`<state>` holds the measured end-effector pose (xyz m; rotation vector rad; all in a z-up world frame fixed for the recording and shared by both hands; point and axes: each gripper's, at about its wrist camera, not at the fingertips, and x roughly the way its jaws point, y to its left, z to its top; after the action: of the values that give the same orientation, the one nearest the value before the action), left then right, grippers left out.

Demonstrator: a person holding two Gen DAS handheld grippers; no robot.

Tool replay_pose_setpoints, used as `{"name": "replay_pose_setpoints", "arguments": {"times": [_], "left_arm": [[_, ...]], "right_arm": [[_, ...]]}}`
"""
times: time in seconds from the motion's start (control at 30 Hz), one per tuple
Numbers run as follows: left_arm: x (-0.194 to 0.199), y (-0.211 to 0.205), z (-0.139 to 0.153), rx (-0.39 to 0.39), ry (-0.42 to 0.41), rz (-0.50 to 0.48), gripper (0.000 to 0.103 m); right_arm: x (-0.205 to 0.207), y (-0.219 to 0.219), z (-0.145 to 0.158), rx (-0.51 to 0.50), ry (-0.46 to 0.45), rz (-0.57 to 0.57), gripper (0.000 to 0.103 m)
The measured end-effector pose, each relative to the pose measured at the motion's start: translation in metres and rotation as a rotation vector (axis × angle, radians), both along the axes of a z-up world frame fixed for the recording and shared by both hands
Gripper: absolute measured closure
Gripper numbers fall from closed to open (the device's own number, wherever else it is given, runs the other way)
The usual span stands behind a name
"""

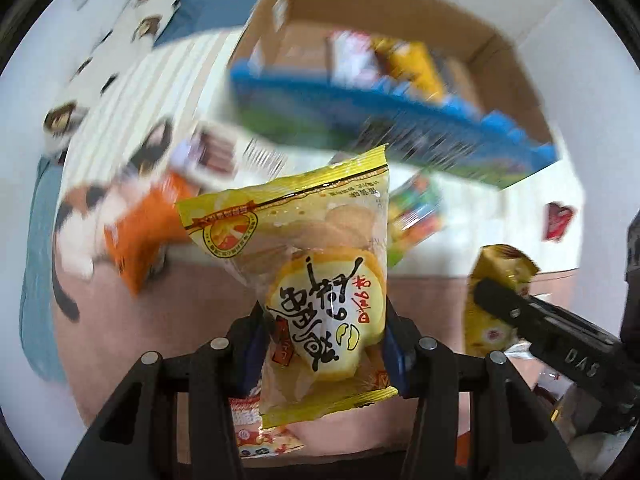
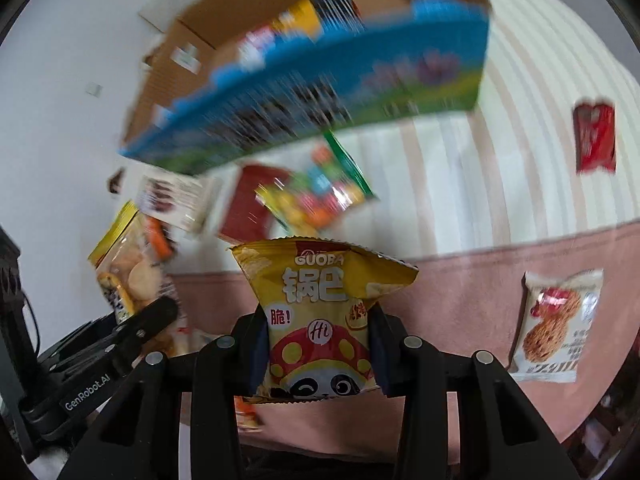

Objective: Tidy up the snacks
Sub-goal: 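Carry both bags into the box and release them beside the others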

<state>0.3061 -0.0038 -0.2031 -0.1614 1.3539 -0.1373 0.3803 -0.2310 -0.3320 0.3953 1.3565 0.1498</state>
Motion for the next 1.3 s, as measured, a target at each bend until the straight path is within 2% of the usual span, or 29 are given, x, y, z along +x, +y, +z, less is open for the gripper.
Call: {"name": "replay_pose_setpoints", "arguments": {"times": [0.07, 0.13, 0.2, 0.33, 0.43, 0.57, 0.8, 1.07, 1.1, 1.13, 1.17, 1.2, 1.23, 1.3], "left_arm": [[0.013, -0.006, 0.024, -0.014, -0.035, -0.029, 0.057], [0.030, -0.010, 0.047, -0.031, -0.069, -0.050, 0.057], [0.051, -0.012, 0.051, -0.027, -0.088, -0.073, 0.057], [0.101, -0.014, 0.072, 0.004, -0.119, -0.097, 0.057], [0.146, -0.019, 0.071, 0.029, -0.105, -0.106, 0.057], [0.196, -0.018, 0.052, 0.059, -0.050, -0.106, 0.057], [0.274, -0.024, 0.004, 0.156, 0.039, -0.126, 0.057], [0.319, -0.023, -0.042, 0.192, 0.124, -0.125, 0.055], [0.321, -0.024, -0.047, 0.184, 0.141, -0.129, 0.055], [0.322, -0.025, -0.048, 0.184, 0.146, -0.130, 0.052], [0.323, -0.025, -0.049, 0.186, 0.139, -0.124, 0.042], [0.324, -0.025, -0.050, 0.183, 0.137, -0.122, 0.034], [0.326, -0.025, -0.049, 0.177, 0.138, -0.117, 0.021], [0.326, -0.023, -0.046, 0.150, 0.129, -0.109, 0.020]], "right_arm": [[0.016, 0.018, 0.024, 0.017, -0.031, 0.005, 0.059], [0.027, 0.009, 0.050, 0.032, -0.072, 0.009, 0.059], [0.043, 0.004, 0.073, 0.044, -0.110, 0.008, 0.059], [0.080, -0.003, 0.101, 0.005, -0.164, 0.002, 0.059], [0.113, -0.014, 0.111, -0.061, -0.190, -0.003, 0.059], [0.164, -0.028, 0.111, -0.169, -0.192, -0.008, 0.059], [0.247, -0.048, 0.077, -0.254, -0.116, -0.002, 0.059], [0.314, -0.039, 0.017, -0.311, -0.054, 0.033, 0.058], [0.319, -0.037, 0.011, -0.323, -0.026, 0.050, 0.056], [0.323, -0.036, 0.004, -0.335, -0.006, 0.058, 0.046], [0.325, -0.034, 0.002, -0.347, 0.008, 0.065, 0.037], [0.326, -0.034, -0.001, -0.349, 0.018, 0.067, 0.020], [0.327, -0.034, -0.002, -0.344, 0.017, 0.066, 0.017], [0.328, -0.034, -0.005, -0.348, 0.021, 0.067, 0.017]]}}
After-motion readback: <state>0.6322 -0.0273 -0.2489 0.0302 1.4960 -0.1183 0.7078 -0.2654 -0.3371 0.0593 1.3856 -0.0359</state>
